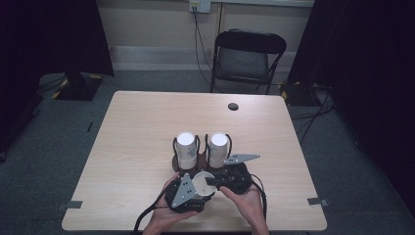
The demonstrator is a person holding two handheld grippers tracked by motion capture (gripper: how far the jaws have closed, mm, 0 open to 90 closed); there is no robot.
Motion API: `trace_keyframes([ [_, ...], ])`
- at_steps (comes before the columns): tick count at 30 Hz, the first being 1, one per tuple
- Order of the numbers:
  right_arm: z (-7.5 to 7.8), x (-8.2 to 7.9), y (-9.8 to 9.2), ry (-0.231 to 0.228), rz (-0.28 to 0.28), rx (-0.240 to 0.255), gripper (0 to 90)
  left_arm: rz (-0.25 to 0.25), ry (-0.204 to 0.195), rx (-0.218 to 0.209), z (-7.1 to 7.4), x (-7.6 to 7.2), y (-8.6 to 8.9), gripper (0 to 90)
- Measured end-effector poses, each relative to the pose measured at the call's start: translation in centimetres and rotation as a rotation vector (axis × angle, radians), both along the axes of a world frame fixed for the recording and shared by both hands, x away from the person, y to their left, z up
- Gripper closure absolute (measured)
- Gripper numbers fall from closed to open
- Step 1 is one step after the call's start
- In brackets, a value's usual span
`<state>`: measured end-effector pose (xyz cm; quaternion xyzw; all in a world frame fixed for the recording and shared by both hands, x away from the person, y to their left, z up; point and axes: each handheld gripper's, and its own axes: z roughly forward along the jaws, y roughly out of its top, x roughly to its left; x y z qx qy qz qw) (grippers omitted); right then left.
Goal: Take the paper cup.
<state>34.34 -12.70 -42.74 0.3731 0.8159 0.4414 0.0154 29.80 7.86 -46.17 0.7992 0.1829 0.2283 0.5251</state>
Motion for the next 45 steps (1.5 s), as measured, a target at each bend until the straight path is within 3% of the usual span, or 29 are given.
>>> trace_keyframes([
  [2, 0.1, 0.0, -0.2, -0.018, 0.001, 0.023, 68.1, 0.003, 0.015, -0.029, 0.0, 0.1, 0.3, 27.9],
  [8, 0.1, -0.2, -0.4, -0.052, 0.004, 0.051, 67.6, 0.011, 0.015, -0.027, 0.1, 0.2, 0.6, 28.0],
  [10, 0.1, -0.3, -0.4, -0.072, 0.009, 0.061, 66.6, 0.011, 0.021, -0.040, 0.1, 0.3, 0.8, 28.1],
  [11, 0.1, -0.5, -0.4, -0.106, 0.001, 0.071, 65.8, 0.011, 0.030, -0.050, 0.2, 0.4, 0.9, 28.3],
  [12, 0.2, -0.6, -0.5, -0.117, -0.004, 0.074, 65.8, 0.014, 0.045, -0.078, 0.3, 0.4, 1.1, 28.4],
  [15, 0.2, -0.8, -0.6, -0.140, -0.012, 0.112, 65.4, 0.036, 0.043, -0.078, 0.4, 0.4, 1.3, 28.4],
  [24, 0.0, -0.9, -1.0, -0.169, -0.014, 0.147, 63.2, 0.050, 0.064, -0.092, 0.4, 0.5, 2.0, 29.0],
  [30, -0.1, -1.1, -1.4, -0.189, -0.018, 0.199, 61.5, 0.058, 0.078, -0.110, 0.6, 0.3, 2.6, 29.3],
  [39, -0.3, -1.2, -2.5, -0.209, -0.063, 0.196, 61.3, 0.077, 0.092, -0.161, 1.1, 0.2, 3.9, 29.4],
  [45, -0.6, -1.2, -3.7, -0.240, -0.130, 0.178, 57.2, 0.108, 0.113, -0.200, 1.5, 0.3, 5.6, 29.7],
])
